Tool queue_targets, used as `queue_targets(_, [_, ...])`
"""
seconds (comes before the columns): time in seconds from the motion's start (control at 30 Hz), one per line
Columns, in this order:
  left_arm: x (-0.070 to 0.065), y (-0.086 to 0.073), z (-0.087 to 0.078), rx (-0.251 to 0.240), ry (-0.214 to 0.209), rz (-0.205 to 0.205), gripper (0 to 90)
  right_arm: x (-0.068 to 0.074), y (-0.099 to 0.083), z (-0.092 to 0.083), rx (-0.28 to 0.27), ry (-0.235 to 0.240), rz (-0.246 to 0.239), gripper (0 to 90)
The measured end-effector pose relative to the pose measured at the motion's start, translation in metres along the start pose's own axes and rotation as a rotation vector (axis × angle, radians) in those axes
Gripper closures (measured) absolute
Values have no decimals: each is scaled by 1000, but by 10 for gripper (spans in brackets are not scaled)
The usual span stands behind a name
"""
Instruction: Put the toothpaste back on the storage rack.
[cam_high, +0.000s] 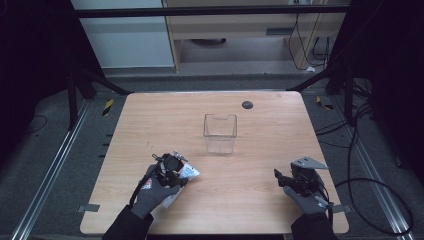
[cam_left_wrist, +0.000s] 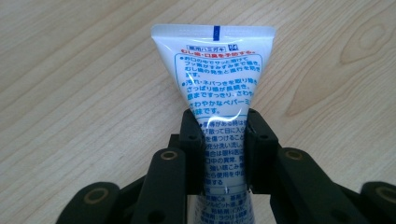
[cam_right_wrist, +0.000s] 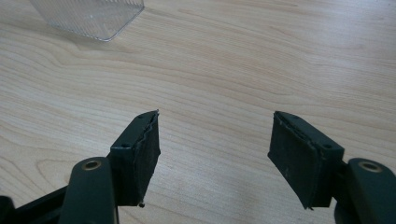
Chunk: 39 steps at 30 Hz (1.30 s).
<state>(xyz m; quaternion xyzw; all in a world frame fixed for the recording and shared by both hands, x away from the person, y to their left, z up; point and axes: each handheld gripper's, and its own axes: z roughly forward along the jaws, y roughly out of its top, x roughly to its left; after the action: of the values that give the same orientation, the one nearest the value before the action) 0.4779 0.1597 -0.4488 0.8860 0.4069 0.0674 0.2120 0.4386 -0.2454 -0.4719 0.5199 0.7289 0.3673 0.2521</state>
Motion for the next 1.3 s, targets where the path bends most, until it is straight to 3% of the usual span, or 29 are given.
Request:
queue_targets(0.2, [3, -1, -19, -82, 13, -10, 721, 0, 0, 0, 0, -2, 4, 332])
queue_targets(0.37, [4, 0, -39, -196, 29, -36, 722, -1, 0, -1, -5, -6, 3, 332])
queue_targets(0.4, [4, 0, -39, -196, 29, -36, 721, -1, 0, -1, -5, -6, 4, 332])
queue_targets(0.67, [3, 4, -55, -343, 82, -51, 721, 0, 0, -1, -14, -11, 5, 332])
queue_targets(0.93, [13, 9, -61, -408, 103, -88, 718, 2, 0, -2, -15, -15, 6, 332])
queue_targets(1.07, [18, 16, -68, -463, 109, -109, 718, 1, 0, -1, -14, -16, 5, 332])
queue_targets(1.13, [19, 23, -76, -517, 117, -123, 718, 1, 0, -2, -15, -17, 5, 332])
queue_targets(1.3, [18, 32, -83, -574, 112, -134, 716, 1, 0, -2, -17, -16, 7, 332])
